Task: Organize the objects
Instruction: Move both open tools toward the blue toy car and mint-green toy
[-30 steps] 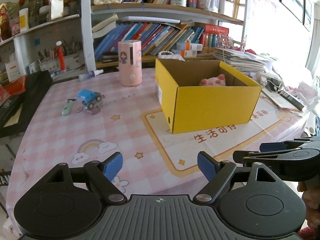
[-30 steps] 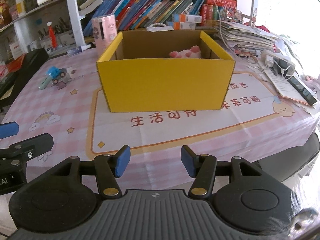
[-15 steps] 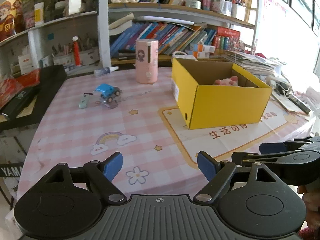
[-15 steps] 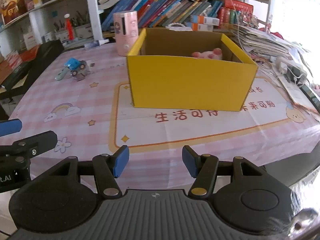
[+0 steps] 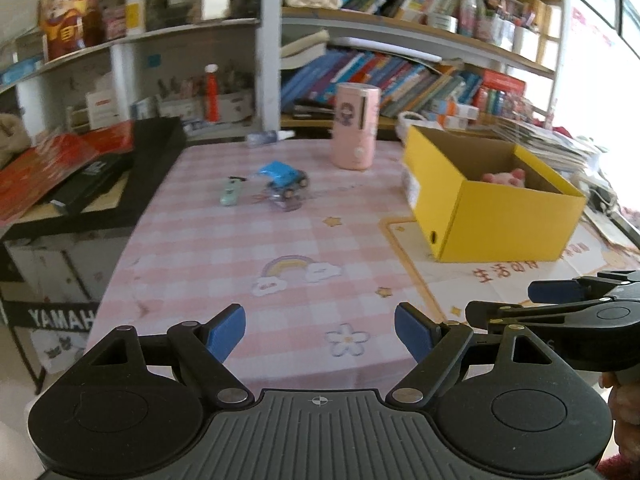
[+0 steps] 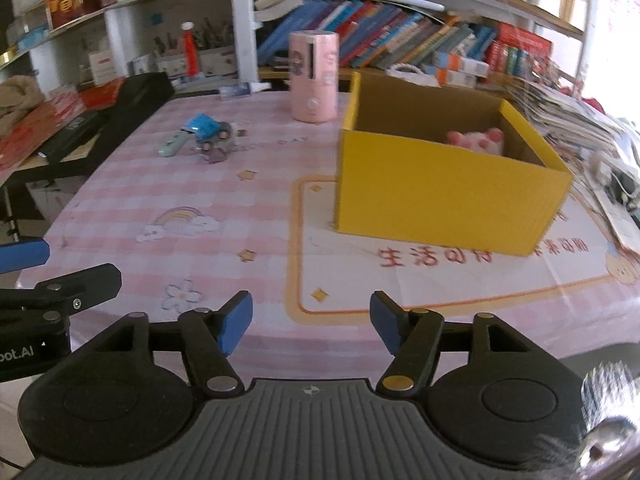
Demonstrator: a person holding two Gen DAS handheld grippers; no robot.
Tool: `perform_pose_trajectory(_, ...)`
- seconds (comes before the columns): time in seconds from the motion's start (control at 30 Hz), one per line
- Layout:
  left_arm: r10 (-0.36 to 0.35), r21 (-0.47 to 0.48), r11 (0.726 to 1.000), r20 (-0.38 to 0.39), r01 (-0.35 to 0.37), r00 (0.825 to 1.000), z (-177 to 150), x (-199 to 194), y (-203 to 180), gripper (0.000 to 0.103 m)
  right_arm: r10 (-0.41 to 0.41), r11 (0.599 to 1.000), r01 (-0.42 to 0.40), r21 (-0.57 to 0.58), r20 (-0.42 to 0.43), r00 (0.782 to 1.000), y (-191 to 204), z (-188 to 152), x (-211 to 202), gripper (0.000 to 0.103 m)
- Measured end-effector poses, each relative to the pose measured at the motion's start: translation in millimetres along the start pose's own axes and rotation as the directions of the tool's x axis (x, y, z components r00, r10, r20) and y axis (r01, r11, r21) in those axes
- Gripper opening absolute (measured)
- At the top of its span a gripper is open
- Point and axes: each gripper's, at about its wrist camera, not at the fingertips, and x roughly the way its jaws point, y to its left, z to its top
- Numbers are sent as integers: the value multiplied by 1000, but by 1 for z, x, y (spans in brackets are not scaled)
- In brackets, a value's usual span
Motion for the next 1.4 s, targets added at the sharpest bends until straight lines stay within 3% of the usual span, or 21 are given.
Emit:
perform_pose_trajectory(0.57, 101, -88, 991, -25, -103, 995, 4, 14, 40, 84, 100, 989, -102, -107, -27, 995, 44, 26, 34, 68)
perform_pose_trajectory(1.07, 149, -122, 981, -38, -153, 988, 53, 77, 54, 84, 144, 978, -147, -151, -27, 989, 44, 86, 99, 68)
perform_pose_trajectory(1.4, 190, -117, 974, -28, -192, 981, 94, 118, 64, 84, 176, 965, -165, -206, 35, 984, 40, 135, 137, 65)
